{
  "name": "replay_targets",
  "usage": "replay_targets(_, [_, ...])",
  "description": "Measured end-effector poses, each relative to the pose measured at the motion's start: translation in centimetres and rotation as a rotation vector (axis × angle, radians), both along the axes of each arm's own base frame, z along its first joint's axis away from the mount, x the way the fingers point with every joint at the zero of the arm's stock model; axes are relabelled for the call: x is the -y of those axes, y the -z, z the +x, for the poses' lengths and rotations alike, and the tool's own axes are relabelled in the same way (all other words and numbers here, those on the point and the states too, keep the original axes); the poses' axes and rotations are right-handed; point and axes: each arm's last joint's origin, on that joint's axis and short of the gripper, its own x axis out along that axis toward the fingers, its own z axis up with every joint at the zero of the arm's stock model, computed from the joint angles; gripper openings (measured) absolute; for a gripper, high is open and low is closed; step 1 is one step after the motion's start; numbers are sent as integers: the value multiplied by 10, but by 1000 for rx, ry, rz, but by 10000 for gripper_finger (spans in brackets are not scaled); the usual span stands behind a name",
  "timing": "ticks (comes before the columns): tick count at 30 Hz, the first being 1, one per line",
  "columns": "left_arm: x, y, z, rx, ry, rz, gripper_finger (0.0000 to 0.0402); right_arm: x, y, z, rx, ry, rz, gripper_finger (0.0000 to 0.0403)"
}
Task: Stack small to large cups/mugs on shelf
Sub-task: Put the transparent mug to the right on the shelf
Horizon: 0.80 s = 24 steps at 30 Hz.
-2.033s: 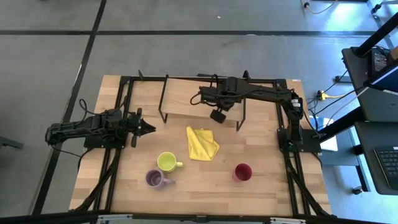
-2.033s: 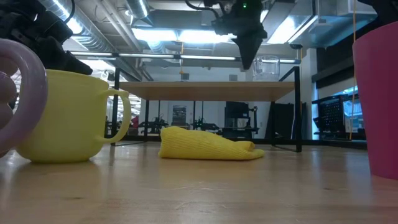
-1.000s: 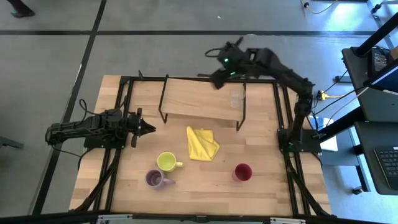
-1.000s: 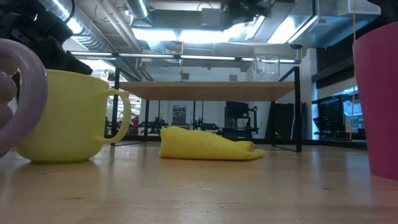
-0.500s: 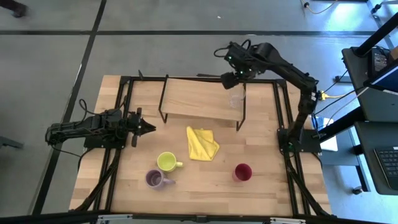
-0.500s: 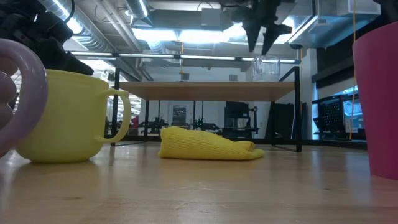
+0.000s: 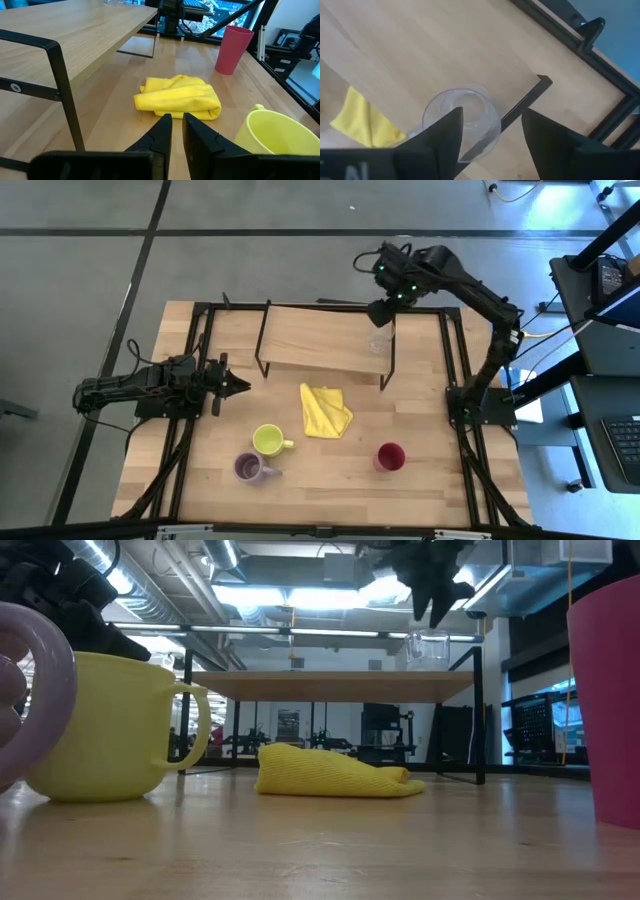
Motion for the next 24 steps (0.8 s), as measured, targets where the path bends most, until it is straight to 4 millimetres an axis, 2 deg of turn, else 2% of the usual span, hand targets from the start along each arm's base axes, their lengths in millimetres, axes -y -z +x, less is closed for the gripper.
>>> replay_targets(6, [0, 0, 0, 0, 0, 0, 39, 4, -7, -13, 87, 12, 93, 204])
replay_targets(13, [0, 0, 0, 0, -1, 0, 39, 9, 29, -14, -40, -42, 160, 204])
replay_targets(24, [0, 0, 0, 0, -1, 0, 39, -1, 47, -21, -92, -39, 220, 204])
